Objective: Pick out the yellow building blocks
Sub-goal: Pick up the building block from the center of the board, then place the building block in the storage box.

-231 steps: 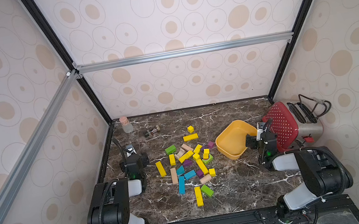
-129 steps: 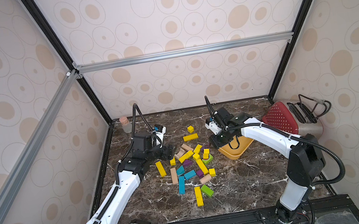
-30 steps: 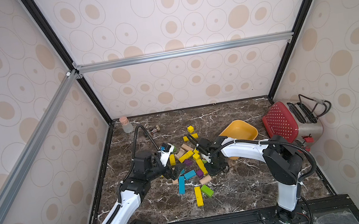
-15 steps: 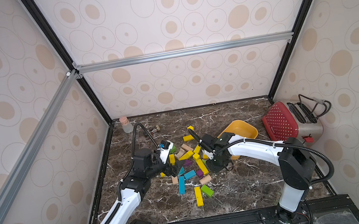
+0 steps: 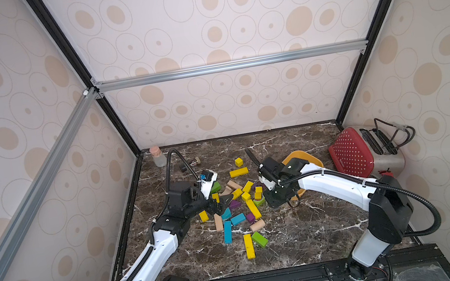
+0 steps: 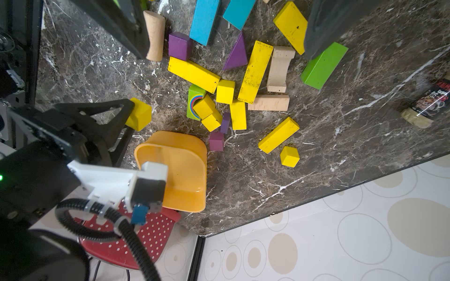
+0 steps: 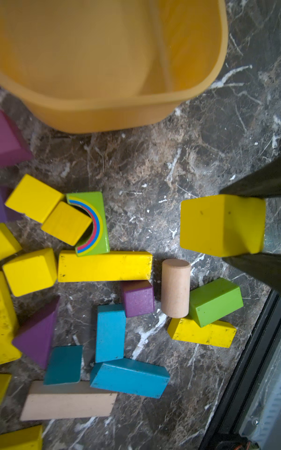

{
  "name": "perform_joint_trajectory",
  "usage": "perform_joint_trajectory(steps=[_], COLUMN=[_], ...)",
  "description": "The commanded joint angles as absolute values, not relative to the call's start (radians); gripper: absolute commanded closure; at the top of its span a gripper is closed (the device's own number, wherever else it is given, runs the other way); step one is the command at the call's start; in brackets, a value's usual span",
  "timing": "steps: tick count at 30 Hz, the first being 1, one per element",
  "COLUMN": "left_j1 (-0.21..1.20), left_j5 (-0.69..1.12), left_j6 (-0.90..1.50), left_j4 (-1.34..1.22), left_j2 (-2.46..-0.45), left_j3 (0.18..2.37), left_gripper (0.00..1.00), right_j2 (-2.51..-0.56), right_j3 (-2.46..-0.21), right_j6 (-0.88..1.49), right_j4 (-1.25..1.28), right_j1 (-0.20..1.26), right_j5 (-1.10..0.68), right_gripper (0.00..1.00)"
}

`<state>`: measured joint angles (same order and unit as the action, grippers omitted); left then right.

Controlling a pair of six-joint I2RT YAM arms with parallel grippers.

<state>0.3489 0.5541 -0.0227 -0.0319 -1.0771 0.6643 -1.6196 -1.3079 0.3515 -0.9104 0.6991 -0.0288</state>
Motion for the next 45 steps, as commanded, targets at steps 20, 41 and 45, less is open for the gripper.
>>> perform_joint_trajectory(steps=[20, 41, 45], left_j1=[0.576, 0.640, 0.641], left_j5=[0.493, 0.445, 0.441], left_j6=[-0.019, 0.111, 0.109], left_j4=[-0.221, -0.295, -0.287], left_j2=[-1.550, -1.794, -1.773], left_j3=[1.029, 1.217, 1.195], left_gripper=[0.05, 0.07, 0.06], right_j2=[-1.711, -2.048, -2.066], right_j3=[-1.362, -1.560, -1.577], right_j6=[0.220, 0.206, 0.201], right_j4=[-0.769, -0.667, -0.658], right_j1=[0.293, 0.137, 0.134], right_j5=[0.051, 0.032, 0.034], right_gripper=[1.00, 0.95, 0.91])
